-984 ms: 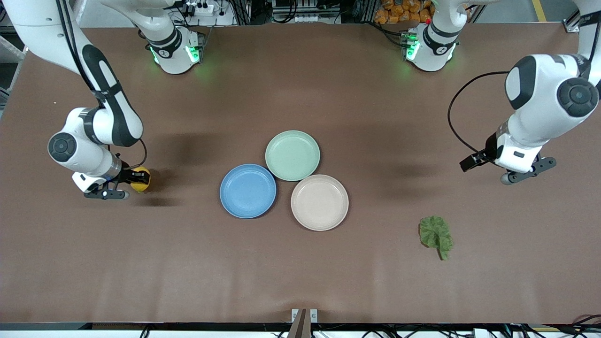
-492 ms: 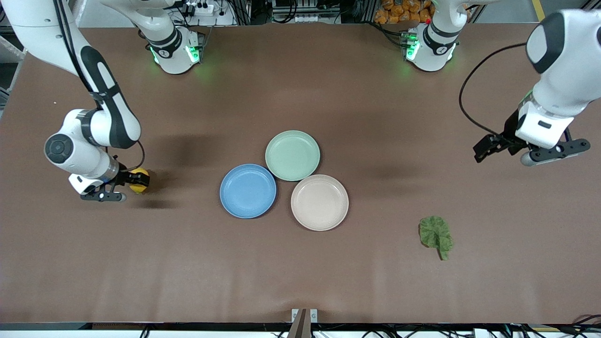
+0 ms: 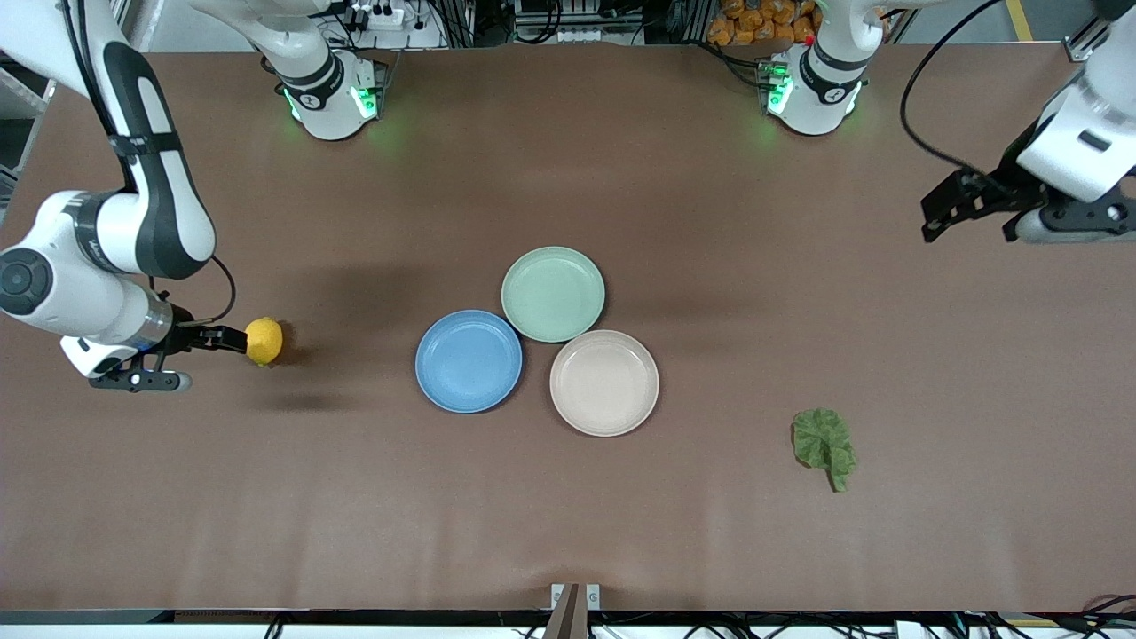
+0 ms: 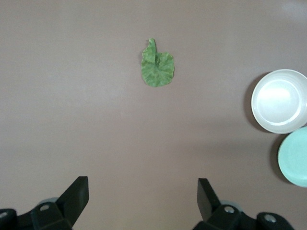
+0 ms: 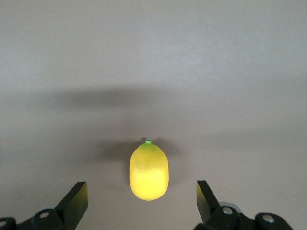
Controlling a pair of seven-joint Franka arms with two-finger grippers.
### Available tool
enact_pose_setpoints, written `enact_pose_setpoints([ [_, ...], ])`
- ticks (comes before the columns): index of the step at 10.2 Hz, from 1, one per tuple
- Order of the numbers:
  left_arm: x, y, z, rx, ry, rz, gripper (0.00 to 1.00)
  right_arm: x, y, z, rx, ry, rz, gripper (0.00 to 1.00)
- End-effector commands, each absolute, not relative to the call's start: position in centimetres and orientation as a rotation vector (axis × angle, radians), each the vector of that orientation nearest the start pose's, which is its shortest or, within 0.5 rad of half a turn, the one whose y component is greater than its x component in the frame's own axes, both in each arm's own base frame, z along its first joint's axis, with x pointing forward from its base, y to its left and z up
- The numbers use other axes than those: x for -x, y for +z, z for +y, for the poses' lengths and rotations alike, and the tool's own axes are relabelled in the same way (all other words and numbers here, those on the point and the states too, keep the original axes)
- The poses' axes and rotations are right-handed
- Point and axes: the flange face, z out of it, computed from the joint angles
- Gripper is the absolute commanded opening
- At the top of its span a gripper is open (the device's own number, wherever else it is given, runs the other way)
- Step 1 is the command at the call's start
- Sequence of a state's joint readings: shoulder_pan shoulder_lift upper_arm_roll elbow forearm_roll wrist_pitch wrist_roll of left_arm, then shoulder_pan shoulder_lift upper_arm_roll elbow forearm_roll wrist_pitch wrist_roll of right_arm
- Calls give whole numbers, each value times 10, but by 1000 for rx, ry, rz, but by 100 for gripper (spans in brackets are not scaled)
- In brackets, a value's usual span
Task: Pick lemon and lettuce from blue and beige plates
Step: 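Open the right gripper on the lemon while both grippers withdraw upward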
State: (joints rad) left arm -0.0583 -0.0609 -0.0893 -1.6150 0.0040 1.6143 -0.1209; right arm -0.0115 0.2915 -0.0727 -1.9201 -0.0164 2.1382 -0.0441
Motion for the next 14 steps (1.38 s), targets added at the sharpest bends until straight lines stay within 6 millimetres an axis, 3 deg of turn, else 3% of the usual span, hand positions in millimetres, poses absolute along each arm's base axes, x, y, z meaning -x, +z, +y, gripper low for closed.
enact_pose_setpoints([
  [1, -531, 661, -76, 3161, -50, 109, 100, -605, 383, -35, 3162, 166, 31, 100],
  [4, -531, 661, -78, 3177, -45, 109, 100, -600, 450, -14, 3094, 283, 150, 100],
  [6, -532, 660, -79, 3184, -41, 97, 100, -588, 486, 4, 3093, 256, 178, 100],
  [9, -531, 661, -81, 3184, -44, 100, 100, -578, 538, 3, 3104, 274, 159, 100],
  [11, -530, 661, -83, 3184, -43, 97, 100, -572, 575, -1, 3119, 193, 159, 100],
  [14, -530, 662, -83, 3181, -46, 97, 100, -559, 615, -11, 3128, 87, 151, 100],
])
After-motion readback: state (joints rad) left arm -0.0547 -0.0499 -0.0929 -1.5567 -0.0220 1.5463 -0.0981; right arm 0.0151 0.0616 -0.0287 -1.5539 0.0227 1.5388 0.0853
